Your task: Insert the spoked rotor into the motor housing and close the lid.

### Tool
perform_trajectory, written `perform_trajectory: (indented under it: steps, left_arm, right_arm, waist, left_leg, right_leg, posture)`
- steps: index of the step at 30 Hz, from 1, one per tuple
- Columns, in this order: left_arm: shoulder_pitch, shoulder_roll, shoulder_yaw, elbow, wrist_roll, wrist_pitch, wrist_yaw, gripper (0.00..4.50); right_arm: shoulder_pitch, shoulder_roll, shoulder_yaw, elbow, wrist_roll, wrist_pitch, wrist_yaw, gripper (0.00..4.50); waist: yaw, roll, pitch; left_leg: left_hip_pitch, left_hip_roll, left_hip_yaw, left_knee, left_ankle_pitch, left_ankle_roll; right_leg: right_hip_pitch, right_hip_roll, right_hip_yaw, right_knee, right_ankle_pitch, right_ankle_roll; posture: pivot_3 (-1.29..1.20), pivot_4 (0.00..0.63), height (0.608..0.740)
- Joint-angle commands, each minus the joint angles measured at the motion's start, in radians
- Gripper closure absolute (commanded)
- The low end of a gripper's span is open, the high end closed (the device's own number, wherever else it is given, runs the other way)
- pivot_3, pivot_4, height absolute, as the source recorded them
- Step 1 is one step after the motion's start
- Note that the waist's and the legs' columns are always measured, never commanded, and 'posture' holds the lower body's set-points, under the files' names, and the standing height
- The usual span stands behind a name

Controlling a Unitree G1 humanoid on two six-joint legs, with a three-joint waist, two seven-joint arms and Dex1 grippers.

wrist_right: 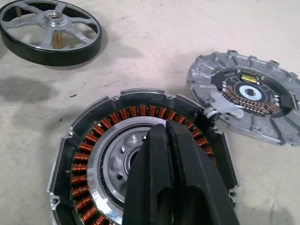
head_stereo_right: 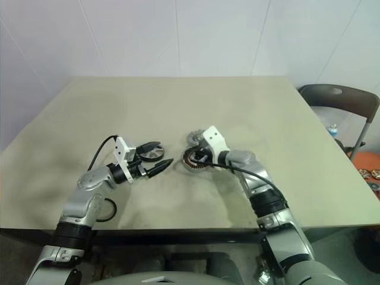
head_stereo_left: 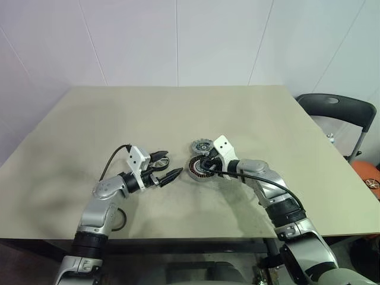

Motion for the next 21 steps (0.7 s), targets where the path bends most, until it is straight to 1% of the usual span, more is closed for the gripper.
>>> perform_trajectory:
  steps: [1,6,10,14,16,17,18,21]
  left_arm:
    - [-0.016,0.002,0.004,-0.006,0.002,-0.011,0.001,0.00]
    - [-0.016,-0.001,0.004,-0.005,0.002,-0.013,0.002,0.00]
    - [-0.015,0.001,0.005,-0.003,0.004,-0.016,0.004,0.00]
    - [-0.013,0.001,0.005,-0.007,0.005,-0.015,0.006,0.00]
    - [-0.012,-0.001,0.005,-0.009,0.005,-0.014,0.008,0.00]
    - [-0.012,-0.001,0.005,-0.010,0.005,-0.013,0.008,0.00]
    - [-0.011,-0.003,0.006,-0.010,0.002,-0.012,0.008,0.00]
    - [-0.010,-0.006,0.009,-0.015,-0.008,-0.006,0.006,0.00]
  right_arm:
    - [0.016,0.008,0.013,-0.005,-0.002,0.010,0.015,4.44]
    - [0.043,0.012,0.029,-0.039,0.017,0.043,0.058,4.44]
    - [0.041,0.004,0.022,-0.008,-0.008,0.038,0.037,4.44]
    - [0.018,0.008,-0.023,0.060,-0.027,-0.017,-0.025,4.44]
    - [-0.002,0.042,-0.104,0.067,0.049,-0.029,-0.031,4.44]
    - [-0.004,0.052,-0.130,0.057,0.086,-0.024,-0.010,4.44]
    - [0.002,0.057,-0.145,0.032,0.122,-0.009,0.027,4.44]
    - [0.022,0.047,-0.143,-0.018,0.165,0.012,0.097,4.44]
  waist:
    - [0.000,0.000,0.000]
    - [-0.002,0.000,0.000]
    - [-0.001,0.000,0.000]
    - [-0.001,0.000,0.000]
    - [0.003,-0.001,-0.001]
    - [0.003,0.000,0.000]
    - [0.002,0.000,0.000]
    - [0.001,0.000,0.000]
  left_leg:
    - [0.000,0.000,0.000,0.000,0.000,0.000]
    - [0.001,0.000,0.000,0.000,0.000,0.000]
    - [0.001,0.001,0.000,0.000,0.000,0.000]
    - [0.002,0.001,0.000,0.000,0.000,0.000]
    - [0.002,0.000,0.000,0.001,0.000,0.000]
    - [0.002,0.000,0.000,0.001,0.000,0.000]
    - [0.002,0.000,0.000,0.001,0.000,0.000]
    - [0.000,0.000,0.000,0.000,0.000,0.000]
  right_leg:
    - [0.000,0.000,0.000,0.000,0.000,0.000]
    - [0.001,0.000,0.000,0.000,0.000,0.000]
    - [0.001,0.000,0.000,0.000,0.000,0.000]
    - [0.002,0.000,0.000,0.000,0.000,0.000]
    - [0.002,0.000,0.000,0.000,0.000,0.000]
    - [0.003,0.000,0.000,0.000,0.000,0.000]
    - [0.002,0.000,0.000,0.000,0.000,0.000]
    - [0.000,0.000,0.000,0.000,0.000,0.000]
  posture:
    - [0.00,0.000,0.740]
    - [0.00,0.000,0.740]
    - [0.00,0.000,0.740]
    - [0.00,0.000,0.740]
    - [0.00,0.000,0.740]
    - [0.00,0.000,0.740]
    - [0.00,0.000,0.740]
    - [0.00,0.000,0.740]
